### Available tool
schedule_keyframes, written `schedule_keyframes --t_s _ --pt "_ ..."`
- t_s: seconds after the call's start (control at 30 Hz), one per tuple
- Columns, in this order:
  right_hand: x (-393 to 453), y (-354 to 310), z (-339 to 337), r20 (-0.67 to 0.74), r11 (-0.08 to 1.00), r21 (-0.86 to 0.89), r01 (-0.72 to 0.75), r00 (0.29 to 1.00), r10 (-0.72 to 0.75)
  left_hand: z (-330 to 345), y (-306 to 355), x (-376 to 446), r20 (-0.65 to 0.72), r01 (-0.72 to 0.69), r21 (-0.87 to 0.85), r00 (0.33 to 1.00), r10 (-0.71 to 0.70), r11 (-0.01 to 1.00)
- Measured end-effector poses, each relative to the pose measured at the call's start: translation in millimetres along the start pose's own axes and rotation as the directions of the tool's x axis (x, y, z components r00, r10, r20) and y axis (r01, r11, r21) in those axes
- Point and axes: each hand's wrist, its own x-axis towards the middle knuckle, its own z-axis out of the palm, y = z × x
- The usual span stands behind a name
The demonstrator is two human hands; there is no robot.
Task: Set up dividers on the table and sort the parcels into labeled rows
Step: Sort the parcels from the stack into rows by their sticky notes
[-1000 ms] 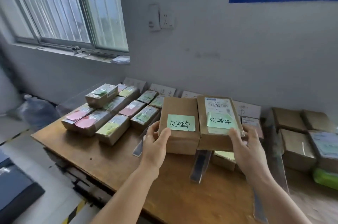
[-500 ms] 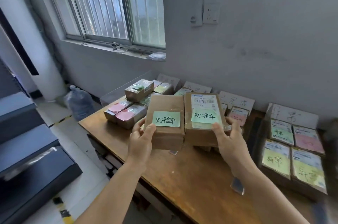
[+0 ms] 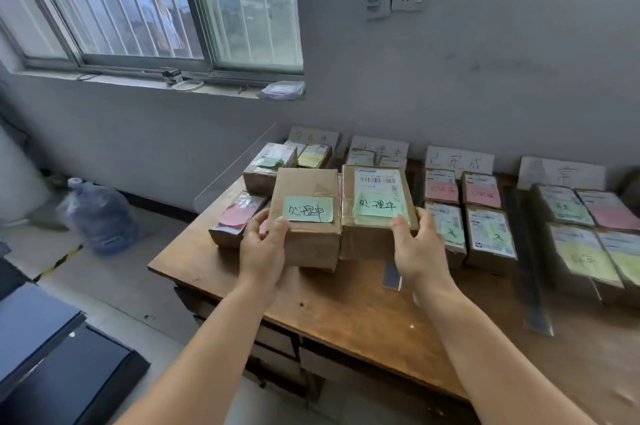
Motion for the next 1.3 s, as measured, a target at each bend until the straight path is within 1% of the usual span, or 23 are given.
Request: schedule_keyframes --t_s 0.13,0.27,0.43,0.6,0.67,0.8,0.9,0.93,0.97,1.03,1.1,1.17,1.3 --pt "-8.6 3.8 23.2 -0.116 0.993 -0.062 -0.097 0.989 0.089 -13.7 -4.7 20.4 0.03 0.036 0.019 0.999 -0.037 0.999" --pt "-12.7 11.7 40.2 -0.18 0.972 -0.124 -0.198 0.968 0.174 -21.3 -11.6 35.0 0.051 0.059 0.011 0.997 -0.06 0.998" --pt "-12.7 31.5 64.5 -0.195 0.939 -0.207 -0.275 0.952 0.236 -26.6 -18.8 46.4 0.088 0.078 0.014 0.993 -0.079 0.997" --pt "-8.0 50.3 82.8 -0.219 0.914 -0.224 -0.339 0.931 0.292 -29.0 -16.0 52.9 0.144 0.057 0.009 0.988 -0.058 0.998" --pt "-5.1 56.8 85.4 -0.207 0.912 -0.228 -0.342 0.932 0.298 -27.6 -13.0 53.5 0.169 0.042 0.005 0.985 -0.042 0.999" --pt "-1.2 65.3 86.7 -0.152 0.923 -0.262 -0.283 0.956 0.25 -23.0 -7.4 55.0 0.202 0.029 -0.037 0.979 -0.021 0.999" --pt "-3.6 67.2 86.7 -0.151 0.902 -0.371 -0.22 0.973 0.176 -21.8 -5.5 55.3 0.221 0.02 -0.041 0.975 -0.01 0.999" --pt "-5.2 68.1 86.9 -0.145 0.876 -0.451 -0.17 0.983 0.116 -21.5 -5.5 55.5 0.225 0.021 -0.046 0.974 -0.01 0.999" --pt "-6.6 70.1 87.1 -0.117 0.828 -0.553 -0.094 0.992 0.034 -21.1 -5.4 55.5 0.228 0.026 -0.053 0.974 -0.013 0.998" --pt "-5.1 76.5 88.0 0.014 0.667 -0.74 0.089 0.993 -0.117 -19.8 -5.3 55.0 0.232 0.034 -0.059 0.972 -0.019 0.998" --pt "0.5 81.9 88.8 0.133 0.536 -0.82 0.201 0.978 -0.163 -19.1 -5.2 54.4 0.237 0.033 -0.064 0.971 -0.017 0.997" --pt "6.6 85.7 89.6 0.185 0.486 -0.839 0.246 0.968 -0.17 -19.1 -4.8 53.7 0.244 0.029 -0.066 0.97 -0.012 0.997" --pt "18.4 88.7 91.3 0.194 0.475 -0.84 0.261 0.963 -0.186 -19.7 -3.2 51.8 0.261 0.023 -0.072 0.965 -0.003 0.997"
